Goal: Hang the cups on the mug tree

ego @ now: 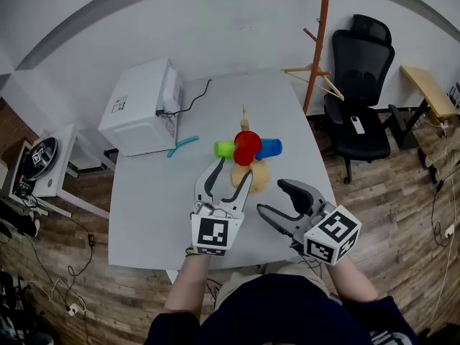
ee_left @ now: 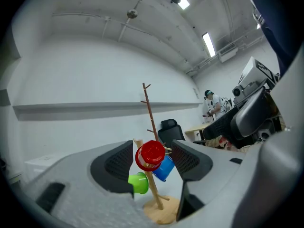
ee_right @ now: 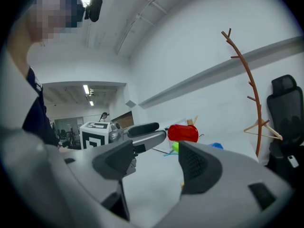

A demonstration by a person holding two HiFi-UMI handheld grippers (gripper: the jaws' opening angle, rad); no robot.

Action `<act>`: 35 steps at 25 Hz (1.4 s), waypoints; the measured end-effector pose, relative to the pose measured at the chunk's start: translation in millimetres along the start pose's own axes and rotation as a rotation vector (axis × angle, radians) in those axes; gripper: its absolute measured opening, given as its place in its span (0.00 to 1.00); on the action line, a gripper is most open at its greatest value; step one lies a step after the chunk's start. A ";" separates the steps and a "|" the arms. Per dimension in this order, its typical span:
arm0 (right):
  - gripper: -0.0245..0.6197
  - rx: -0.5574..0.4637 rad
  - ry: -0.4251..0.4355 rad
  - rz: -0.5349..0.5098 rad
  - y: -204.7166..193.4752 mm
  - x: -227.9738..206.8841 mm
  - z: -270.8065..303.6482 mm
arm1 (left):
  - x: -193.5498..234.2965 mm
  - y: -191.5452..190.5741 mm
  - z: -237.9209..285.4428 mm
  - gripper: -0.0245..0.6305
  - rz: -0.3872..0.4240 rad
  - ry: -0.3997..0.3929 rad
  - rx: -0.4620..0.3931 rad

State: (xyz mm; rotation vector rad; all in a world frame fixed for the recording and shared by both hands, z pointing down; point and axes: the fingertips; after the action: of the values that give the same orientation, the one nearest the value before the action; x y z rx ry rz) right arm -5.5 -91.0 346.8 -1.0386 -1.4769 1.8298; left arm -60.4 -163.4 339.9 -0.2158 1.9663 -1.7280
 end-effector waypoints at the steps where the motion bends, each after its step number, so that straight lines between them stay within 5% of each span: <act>1: 0.53 0.003 -0.003 -0.006 -1.2 1.7 0.7 | 0.4 -0.7 -3.1 0.44 -0.005 0.000 0.001; 7: 0.50 0.015 -0.029 -0.001 -9.6 8.6 5.6 | 6.3 -4.3 -21.3 0.30 -0.029 0.021 0.002; 10: 0.24 0.023 -0.079 -0.005 -15.4 5.3 4.3 | 8.3 -6.6 -29.2 0.23 -0.065 0.031 0.009; 14: 0.17 0.027 -0.110 -0.007 -20.4 4.0 5.0 | 11.5 -13.1 -38.4 0.14 -0.071 0.039 0.016; 35: 0.10 0.029 -0.243 0.012 -50.9 -9.6 -5.8 | -15.9 -45.0 -80.7 0.07 -0.164 -0.012 0.080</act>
State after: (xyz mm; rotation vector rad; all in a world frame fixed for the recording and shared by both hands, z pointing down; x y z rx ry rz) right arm 2.4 -83.7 397.9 -0.8352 -1.5791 2.0374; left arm -94.0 -93.4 392.3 -0.3676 1.9119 -1.8997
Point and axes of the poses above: the fingertips, and each gripper's own axes: z forward along the fingers, x to its left, y out of its top, and after that the axes turned 8 degrees about y, right-handed
